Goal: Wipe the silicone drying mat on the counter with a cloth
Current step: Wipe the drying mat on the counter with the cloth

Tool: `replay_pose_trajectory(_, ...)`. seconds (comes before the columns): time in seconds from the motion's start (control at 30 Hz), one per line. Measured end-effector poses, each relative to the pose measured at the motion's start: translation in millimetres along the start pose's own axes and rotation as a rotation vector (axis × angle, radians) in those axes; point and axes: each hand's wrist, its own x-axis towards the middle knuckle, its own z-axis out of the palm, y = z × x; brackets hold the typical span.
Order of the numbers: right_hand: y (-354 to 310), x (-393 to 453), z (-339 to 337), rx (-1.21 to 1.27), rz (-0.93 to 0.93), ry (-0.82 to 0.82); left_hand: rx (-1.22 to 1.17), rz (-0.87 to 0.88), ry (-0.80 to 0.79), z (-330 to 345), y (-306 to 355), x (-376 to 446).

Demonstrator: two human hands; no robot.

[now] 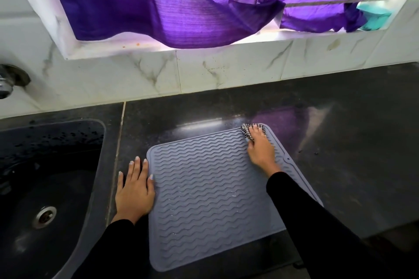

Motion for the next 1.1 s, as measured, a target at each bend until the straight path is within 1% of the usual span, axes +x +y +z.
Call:
replay_pose_trajectory(0.1, 9.5, 4.6, -19.8, 0.510, 0.091, 0.006, -0.007, -0.002, -0.022, -2.8, 0.9, -0.3)
replay_pose_trajectory(0.13, 8.8, 2.6, -32.8, 0.684, 0.194, 0.028, -0.005, -0.002, -0.027, -3.4, 1.1, 0.3)
replay_pose_trajectory(0.2, 11.8, -2.5, -53.0, 0.870, 0.305, 0.080, 0.001, 0.000, -0.034, -5.0, 1.8, 1.1)
replay_pose_trajectory(0.27, 14.9, -20.0, -68.4, 0.765, 0.318, 0.159, -0.009, -0.003, -0.039, -5.6, 2.1, 1.1)
replay_pose_trajectory(0.33, 18.8, -46.9, -72.3, 0.443, 0.246, 0.222, -0.029, 0.003, -0.033, -5.1, 1.0, 1.4)
replay_pose_trajectory(0.37, 20.7, -61.1, -67.0, 0.313, 0.208, 0.210, -0.042, 0.007, -0.033, -5.6, 0.8, 1.0)
replay_pose_trajectory(0.43, 22.9, -85.2, -43.5, 0.208, 0.170, 0.154, -0.111, -0.001, -0.015, -6.9, 1.0, 1.0)
replay_pose_trajectory(0.47, 22.3, -95.4, -31.6, 0.136, 0.143, 0.121, -0.179, -0.020, 0.007, -9.0, 2.5, 0.1)
replay_pose_trajectory(0.53, 26.6, -104.7, -9.9, -0.108, 0.034, 0.127, -0.312, -0.069, 0.059, -13.6, 4.5, -5.1)
replay_pose_trajectory(0.57, 29.9, -103.7, -4.5, -0.170, 0.022, 0.133, -0.333, -0.082, 0.064, -14.5, 5.6, -8.9)
replay_pose_trajectory(0.6, 30.9, -101.5, -3.7, -0.193, 0.043, 0.125, -0.298, -0.078, 0.056, -14.3, 5.9, -13.6)
replay_pose_trajectory(0.67, 31.7, -99.5, -5.8, -0.193, 0.060, 0.094, -0.150, -0.038, 0.032, -8.3, 4.5, -22.2)
replay_pose_trajectory(0.73, 32.2, -98.6, -7.1, -0.183, 0.045, 0.091, -0.071, -0.016, 0.036, -3.7, 2.2, -22.5)
replay_pose_trajectory(1.0, 35.6, -100.2, -7.2, -0.145, -0.004, 0.107, -0.025, -0.043, 0.057, 2.4, 0.4, -18.3)
replay_pose_trajectory(1.03, 35.4, -100.1, -9.4, -0.075, 0.003, 0.117, -0.025, -0.047, 0.057, 2.0, 0.8, -18.6)
replay_pose_trajectory(1.07, 35.4, -98.4, -12.0, 0.058, 0.043, 0.140, -0.028, -0.051, 0.057, 1.5, 1.1, -18.8)
replay_pose_trajectory(1.1, 35.3, -95.4, -15.9, 0.248, 0.125, 0.175, -0.032, -0.054, 0.059, 0.5, 2.0, -18.9)
